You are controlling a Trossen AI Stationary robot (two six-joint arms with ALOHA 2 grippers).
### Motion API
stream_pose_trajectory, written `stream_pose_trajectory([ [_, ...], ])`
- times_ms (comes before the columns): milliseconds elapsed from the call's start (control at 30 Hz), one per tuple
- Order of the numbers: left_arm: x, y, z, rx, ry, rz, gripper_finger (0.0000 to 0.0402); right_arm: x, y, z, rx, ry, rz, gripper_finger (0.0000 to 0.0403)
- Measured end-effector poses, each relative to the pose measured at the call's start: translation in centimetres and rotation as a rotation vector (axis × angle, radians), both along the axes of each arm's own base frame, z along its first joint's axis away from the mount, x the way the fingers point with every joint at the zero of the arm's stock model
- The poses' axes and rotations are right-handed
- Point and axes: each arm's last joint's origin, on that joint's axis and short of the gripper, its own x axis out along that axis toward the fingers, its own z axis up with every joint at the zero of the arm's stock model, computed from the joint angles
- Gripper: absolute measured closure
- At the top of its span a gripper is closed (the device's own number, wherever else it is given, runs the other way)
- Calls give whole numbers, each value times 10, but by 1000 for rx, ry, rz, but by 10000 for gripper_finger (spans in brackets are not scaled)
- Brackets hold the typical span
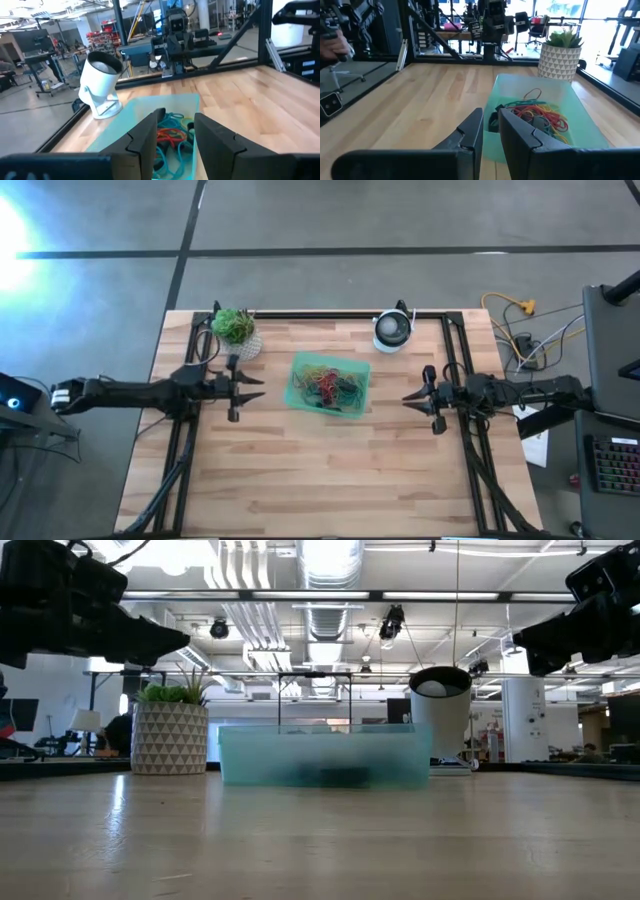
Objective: Pick and place rubber bands into bin
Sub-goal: Return to Home Position
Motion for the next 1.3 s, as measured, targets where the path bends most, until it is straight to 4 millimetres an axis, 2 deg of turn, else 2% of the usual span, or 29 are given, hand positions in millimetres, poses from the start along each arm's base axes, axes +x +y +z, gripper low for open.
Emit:
stream_pose_trajectory([
  [433, -29, -5, 8, -3, -104, -39, 285, 0, 0, 0, -16, -1, 2, 346],
  [500, -27, -6, 3, -30, -49, -49, 285, 0, 0, 0, -21, -2, 3, 346],
  [800, -24, -11, 1, -49, -19, -112, 285, 0, 0, 0, -21, -2, 3, 346],
  [967, -24, -14, -6, 3, 48, -135, 285, 0, 0, 0, -24, 0, 3, 346],
  [1300, -23, -14, -9, 66, 73, -135, 285, 1, 0, -2, -31, 22, 4, 346],
])
